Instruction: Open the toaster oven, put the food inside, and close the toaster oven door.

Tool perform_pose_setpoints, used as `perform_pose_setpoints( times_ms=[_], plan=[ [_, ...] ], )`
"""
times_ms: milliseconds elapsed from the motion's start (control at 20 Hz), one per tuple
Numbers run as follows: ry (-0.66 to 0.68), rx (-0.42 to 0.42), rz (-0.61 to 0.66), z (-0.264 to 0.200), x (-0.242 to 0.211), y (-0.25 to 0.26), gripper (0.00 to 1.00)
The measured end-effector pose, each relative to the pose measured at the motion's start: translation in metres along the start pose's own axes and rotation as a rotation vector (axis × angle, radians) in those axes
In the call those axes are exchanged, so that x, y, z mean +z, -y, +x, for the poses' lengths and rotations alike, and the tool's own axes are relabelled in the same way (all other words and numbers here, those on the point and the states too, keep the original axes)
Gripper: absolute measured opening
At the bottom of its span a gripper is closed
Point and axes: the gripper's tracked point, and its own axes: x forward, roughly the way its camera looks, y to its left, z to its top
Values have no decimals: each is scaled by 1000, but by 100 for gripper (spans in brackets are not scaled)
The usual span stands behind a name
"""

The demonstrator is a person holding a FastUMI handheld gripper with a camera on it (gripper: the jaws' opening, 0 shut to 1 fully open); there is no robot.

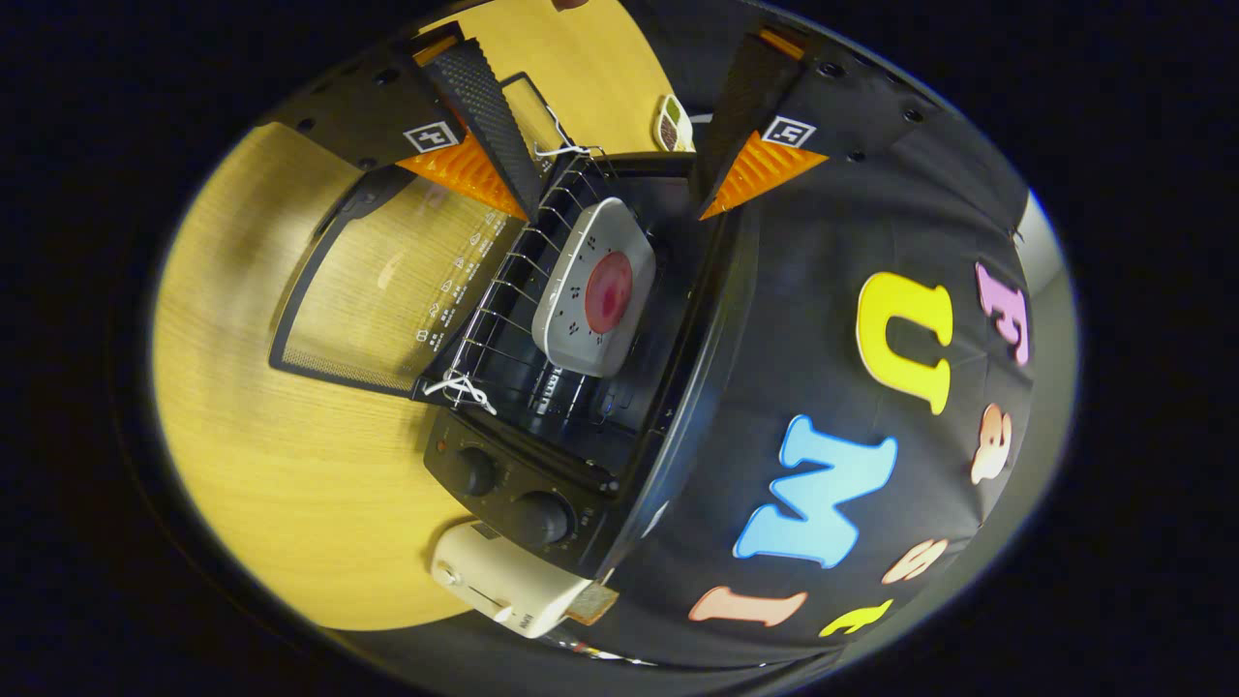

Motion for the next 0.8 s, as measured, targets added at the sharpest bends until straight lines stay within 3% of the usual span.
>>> perform_pose_setpoints(
  times_ms=[350,800],
  plan=[
    [-44,-98,-386,-44,-12,44,97],
    [-175,-213,-794,-58,-40,100,98]
  ],
)
